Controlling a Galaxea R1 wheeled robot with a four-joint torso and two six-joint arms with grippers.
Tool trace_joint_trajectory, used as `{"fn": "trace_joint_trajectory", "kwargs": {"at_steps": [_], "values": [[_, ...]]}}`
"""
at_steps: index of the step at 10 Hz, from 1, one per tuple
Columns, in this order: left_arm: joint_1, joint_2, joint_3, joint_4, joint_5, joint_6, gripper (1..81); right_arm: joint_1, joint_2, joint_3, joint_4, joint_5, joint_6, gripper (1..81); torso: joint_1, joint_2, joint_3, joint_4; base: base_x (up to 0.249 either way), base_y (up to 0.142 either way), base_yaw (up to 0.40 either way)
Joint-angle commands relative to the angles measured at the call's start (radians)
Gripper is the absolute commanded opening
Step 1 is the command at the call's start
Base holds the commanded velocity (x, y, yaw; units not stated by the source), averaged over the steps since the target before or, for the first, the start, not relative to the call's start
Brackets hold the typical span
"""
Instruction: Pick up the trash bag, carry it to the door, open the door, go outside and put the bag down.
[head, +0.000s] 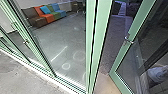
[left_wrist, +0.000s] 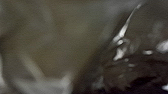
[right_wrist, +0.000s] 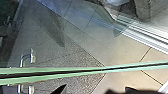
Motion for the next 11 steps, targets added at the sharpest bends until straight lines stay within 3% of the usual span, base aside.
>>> {"fn": "trace_joint_trajectory", "kwargs": {"at_steps": [1,5,8,11], "values": [[0.018,-0.008,0.011,0.005,0.097,0.008,1.0,0.105,-0.061,-0.020,-0.006,-0.012,0.031,81.1,0.000,0.000,0.000,0.000,0.000,0.000,0.000],[0.018,-0.008,0.011,0.002,0.097,0.008,1.0,0.104,0.002,-0.017,-0.006,-0.012,0.032,81.1,0.000,0.000,0.000,0.000,0.000,0.000,0.000],[0.020,-0.004,0.010,0.003,0.091,0.008,1.0,0.102,-0.039,-0.035,-0.004,-0.010,0.022,81.1,0.000,0.000,0.000,0.000,0.000,0.000,0.000],[0.021,-0.006,0.011,0.003,0.090,0.008,1.0,0.082,-0.009,-0.031,0.002,-0.008,0.014,81.1,0.000,0.000,0.000,0.000,0.000,0.000,0.000]]}}
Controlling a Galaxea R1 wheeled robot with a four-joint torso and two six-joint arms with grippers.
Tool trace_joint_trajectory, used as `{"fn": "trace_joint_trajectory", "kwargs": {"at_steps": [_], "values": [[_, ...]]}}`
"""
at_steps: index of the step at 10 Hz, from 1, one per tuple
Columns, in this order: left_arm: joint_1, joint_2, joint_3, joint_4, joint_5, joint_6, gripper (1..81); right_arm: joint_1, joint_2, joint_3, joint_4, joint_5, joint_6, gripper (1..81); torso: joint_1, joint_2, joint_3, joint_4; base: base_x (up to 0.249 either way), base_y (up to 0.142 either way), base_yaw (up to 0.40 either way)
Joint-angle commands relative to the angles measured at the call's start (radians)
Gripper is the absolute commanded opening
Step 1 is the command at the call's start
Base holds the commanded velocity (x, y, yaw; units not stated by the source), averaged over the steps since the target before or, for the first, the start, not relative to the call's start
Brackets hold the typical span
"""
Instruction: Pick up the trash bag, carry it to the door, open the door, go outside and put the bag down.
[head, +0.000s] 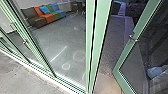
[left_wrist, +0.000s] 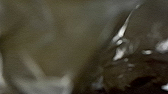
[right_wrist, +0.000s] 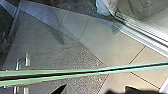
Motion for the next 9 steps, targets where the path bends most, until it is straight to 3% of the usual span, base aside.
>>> {"fn": "trace_joint_trajectory", "kwargs": {"at_steps": [1,3,9], "values": [[0.021,-0.006,0.011,0.003,0.093,0.008,1.0,0.093,0.056,-0.003,0.001,-0.006,-0.003,81.1,0.000,0.000,0.000,0.000,0.000,0.000,0.000],[0.024,-0.005,0.012,0.000,0.093,0.008,1.0,0.117,0.079,-0.043,0.001,0.000,-0.005,81.1,0.000,0.000,0.000,0.000,0.000,0.000,0.000],[0.029,-0.005,0.011,0.000,0.093,0.008,1.0,0.127,-0.050,-0.018,0.009,0.020,-0.008,81.1,0.000,0.000,0.000,0.000,0.000,0.000,0.000]]}}
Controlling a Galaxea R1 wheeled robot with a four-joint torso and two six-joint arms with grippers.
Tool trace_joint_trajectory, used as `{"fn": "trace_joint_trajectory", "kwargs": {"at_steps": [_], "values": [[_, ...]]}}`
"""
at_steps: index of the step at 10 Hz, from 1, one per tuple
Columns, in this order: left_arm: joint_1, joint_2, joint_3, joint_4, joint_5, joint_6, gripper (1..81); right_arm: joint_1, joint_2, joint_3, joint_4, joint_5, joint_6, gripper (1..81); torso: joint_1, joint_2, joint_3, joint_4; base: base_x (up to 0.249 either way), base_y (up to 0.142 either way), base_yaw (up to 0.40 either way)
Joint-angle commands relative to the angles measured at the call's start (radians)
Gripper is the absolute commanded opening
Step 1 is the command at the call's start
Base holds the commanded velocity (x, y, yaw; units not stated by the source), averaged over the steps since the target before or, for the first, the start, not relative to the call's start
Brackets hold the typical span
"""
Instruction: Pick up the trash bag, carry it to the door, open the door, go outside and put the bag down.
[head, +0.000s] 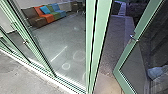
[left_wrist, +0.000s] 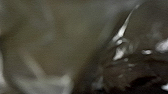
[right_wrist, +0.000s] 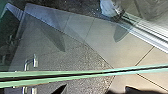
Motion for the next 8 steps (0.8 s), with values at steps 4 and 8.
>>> {"fn": "trace_joint_trajectory", "kwargs": {"at_steps": [4,8], "values": [[0.026,-0.008,0.016,0.003,0.097,0.008,1.0,0.106,-0.147,0.061,0.006,-0.012,-0.011,81.1,0.000,0.000,0.000,0.000,0.000,0.000,0.000],[0.026,-0.007,0.014,0.003,0.092,0.008,1.0,0.103,-0.175,0.057,0.006,-0.012,-0.028,81.1,0.000,0.000,0.000,0.000,0.000,0.000,0.000]]}}
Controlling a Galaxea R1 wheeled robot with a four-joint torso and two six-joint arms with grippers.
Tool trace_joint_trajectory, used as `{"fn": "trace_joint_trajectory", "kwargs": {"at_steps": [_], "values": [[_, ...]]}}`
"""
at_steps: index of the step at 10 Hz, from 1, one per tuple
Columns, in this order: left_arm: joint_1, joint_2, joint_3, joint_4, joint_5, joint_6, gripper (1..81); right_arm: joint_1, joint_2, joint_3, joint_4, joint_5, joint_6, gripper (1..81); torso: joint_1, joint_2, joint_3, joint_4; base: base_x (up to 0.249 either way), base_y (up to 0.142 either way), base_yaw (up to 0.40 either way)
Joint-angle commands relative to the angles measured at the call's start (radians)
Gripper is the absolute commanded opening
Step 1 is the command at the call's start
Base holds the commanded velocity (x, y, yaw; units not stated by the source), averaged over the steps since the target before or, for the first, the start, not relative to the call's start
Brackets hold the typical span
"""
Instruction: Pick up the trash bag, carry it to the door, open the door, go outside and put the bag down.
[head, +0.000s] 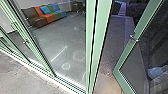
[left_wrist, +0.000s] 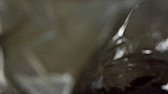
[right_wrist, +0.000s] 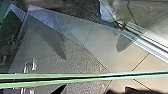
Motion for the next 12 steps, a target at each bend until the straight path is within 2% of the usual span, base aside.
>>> {"fn": "trace_joint_trajectory", "kwargs": {"at_steps": [1,3,5,8,12], "values": [[0.018,-0.008,0.012,0.003,0.097,0.008,1.0,0.092,-0.038,-0.028,0.001,-0.011,0.026,81.1,0.000,0.000,0.000,0.000,0.000,0.000,0.000],[0.015,-0.002,0.012,0.005,0.097,0.008,1.0,0.081,-0.024,0.099,-0.004,-0.028,-0.007,81.1,0.000,0.000,0.000,0.000,0.000,0.000,0.000],[0.011,-0.001,0.014,0.005,0.099,0.008,1.0,0.032,0.066,0.217,-0.016,-0.112,-0.023,81.1,0.000,0.000,0.000,0.000,0.000,0.000,0.000],[-0.008,-0.005,0.014,0.005,0.102,0.006,1.0,-0.083,0.140,0.322,-0.013,-0.113,-0.036,81.1,0.000,0.000,0.000,0.000,0.000,0.000,0.000],[-0.014,-0.002,0.015,0.008,0.100,0.009,1.0,-0.305,0.228,0.415,-0.016,-0.093,-0.040,81.1,0.000,0.000,0.000,0.000,0.000,0.000,0.000]]}}
